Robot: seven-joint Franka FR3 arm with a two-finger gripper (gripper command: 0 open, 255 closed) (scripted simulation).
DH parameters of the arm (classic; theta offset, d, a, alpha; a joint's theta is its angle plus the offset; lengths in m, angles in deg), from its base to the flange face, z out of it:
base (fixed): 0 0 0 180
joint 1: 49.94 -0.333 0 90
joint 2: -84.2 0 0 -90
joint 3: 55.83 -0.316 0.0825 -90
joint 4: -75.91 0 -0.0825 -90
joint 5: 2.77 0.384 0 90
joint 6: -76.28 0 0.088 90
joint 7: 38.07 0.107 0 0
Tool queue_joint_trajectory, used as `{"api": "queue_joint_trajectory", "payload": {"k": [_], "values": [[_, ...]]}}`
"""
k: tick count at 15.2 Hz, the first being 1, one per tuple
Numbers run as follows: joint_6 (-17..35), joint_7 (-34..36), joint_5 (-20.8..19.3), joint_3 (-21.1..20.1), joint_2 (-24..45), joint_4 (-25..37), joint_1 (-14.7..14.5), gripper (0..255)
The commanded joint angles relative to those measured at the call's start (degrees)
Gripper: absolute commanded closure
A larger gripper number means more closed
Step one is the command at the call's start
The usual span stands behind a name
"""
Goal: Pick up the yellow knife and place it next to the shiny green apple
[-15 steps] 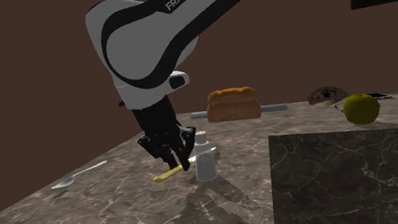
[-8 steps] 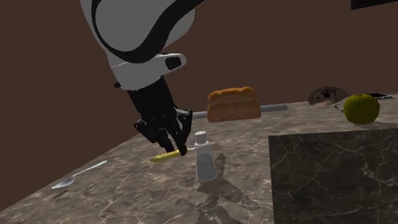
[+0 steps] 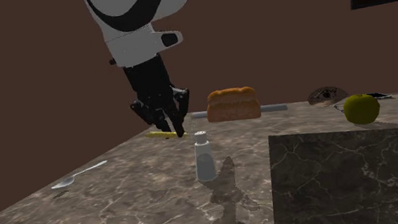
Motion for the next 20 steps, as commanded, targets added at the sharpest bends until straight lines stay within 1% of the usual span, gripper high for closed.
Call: {"api": "queue_joint_trajectory", "payload": {"k": [1, 11, 15, 20], "values": [[-1.5, -0.4, 0.0, 0.1, -0.1, 1.4, 0.0, 255], [-8.8, -2.0, -0.3, 0.2, 0.7, 9.6, 0.4, 255], [-6.5, -8.1, -0.4, 4.9, -3.5, 4.9, 1.8, 255], [-3.9, -15.3, -1.5, 10.6, -7.1, 0.6, 3.7, 255]]}}
